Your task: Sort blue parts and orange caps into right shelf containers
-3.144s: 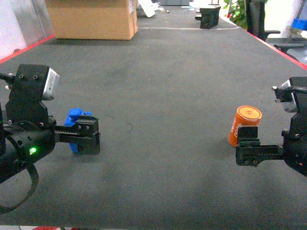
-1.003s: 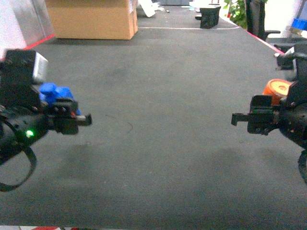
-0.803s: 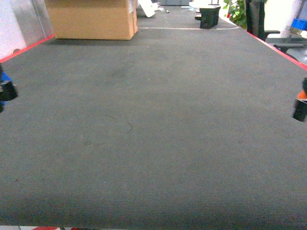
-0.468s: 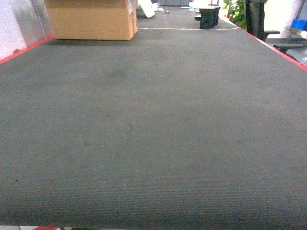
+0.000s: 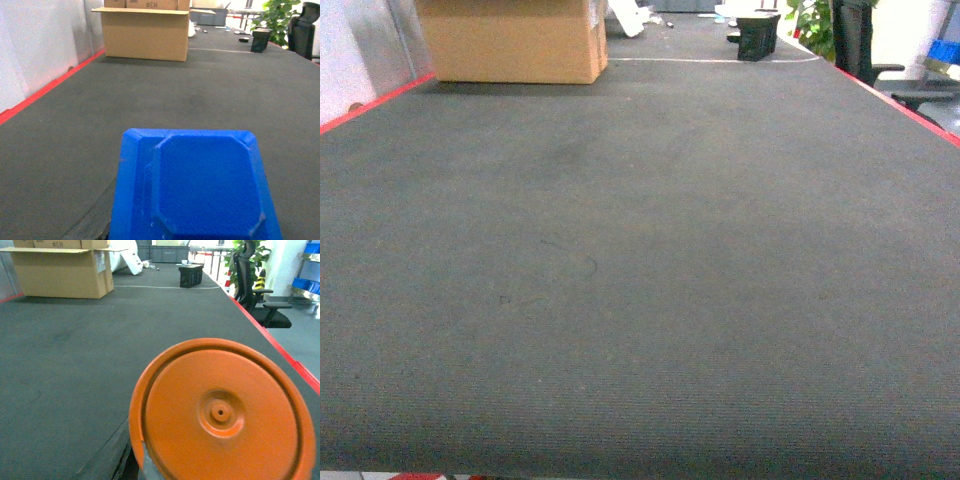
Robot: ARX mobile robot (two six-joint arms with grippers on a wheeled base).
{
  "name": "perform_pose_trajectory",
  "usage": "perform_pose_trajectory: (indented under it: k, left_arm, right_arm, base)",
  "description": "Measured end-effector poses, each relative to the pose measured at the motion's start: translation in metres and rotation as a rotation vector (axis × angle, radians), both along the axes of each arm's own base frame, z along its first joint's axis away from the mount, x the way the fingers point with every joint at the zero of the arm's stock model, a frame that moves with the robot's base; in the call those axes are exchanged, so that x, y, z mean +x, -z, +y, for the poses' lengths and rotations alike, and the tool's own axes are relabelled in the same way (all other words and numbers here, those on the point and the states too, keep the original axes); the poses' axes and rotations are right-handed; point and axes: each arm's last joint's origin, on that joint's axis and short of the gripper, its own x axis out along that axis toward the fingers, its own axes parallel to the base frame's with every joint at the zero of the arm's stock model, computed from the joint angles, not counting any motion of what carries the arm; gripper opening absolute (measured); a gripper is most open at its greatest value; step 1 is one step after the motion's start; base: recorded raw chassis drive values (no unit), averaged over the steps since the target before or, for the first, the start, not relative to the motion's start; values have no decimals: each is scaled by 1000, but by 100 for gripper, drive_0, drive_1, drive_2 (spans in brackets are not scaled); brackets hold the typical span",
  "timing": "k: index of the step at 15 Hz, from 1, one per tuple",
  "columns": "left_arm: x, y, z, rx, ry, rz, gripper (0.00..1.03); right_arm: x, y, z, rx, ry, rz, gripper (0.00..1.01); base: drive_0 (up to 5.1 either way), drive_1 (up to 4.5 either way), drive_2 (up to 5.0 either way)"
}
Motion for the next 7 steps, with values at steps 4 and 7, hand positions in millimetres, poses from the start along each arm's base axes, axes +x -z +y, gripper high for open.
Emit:
perform_pose_trajectory:
  k: [4,7]
  left_arm:
    - [-9,7,6,1,40,9,42]
    - [-14,11,19,0,35,11,42]
  right_arm:
    - [-6,6,-11,0,-3,-6,45]
    - [-9,11,-17,-2,-8,-9,45]
  base:
    - [0,0,0]
    - [0,0,0]
